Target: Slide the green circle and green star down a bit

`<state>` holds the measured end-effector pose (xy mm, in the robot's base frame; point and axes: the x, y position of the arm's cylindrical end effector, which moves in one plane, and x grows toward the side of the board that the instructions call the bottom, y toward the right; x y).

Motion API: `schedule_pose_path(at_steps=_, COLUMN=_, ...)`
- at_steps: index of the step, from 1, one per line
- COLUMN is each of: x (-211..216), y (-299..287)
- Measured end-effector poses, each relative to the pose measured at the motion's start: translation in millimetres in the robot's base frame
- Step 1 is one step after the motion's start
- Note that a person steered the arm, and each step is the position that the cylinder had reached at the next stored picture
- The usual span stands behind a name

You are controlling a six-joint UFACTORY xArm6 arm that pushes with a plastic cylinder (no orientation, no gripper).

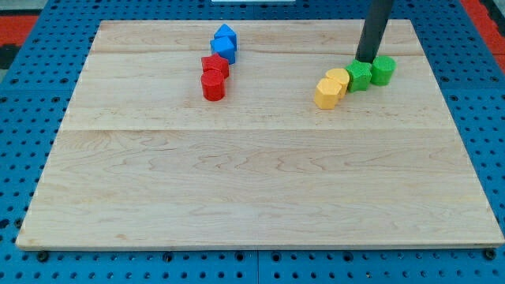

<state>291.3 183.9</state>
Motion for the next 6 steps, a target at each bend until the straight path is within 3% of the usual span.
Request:
schedule_pose_path(at_steps=1, x=-18.9, y=0.0)
schedule_pose_path(at_steps=4, x=38.0, y=4.1)
schedule_pose_path(at_steps=6, x=-1.9, y=3.1)
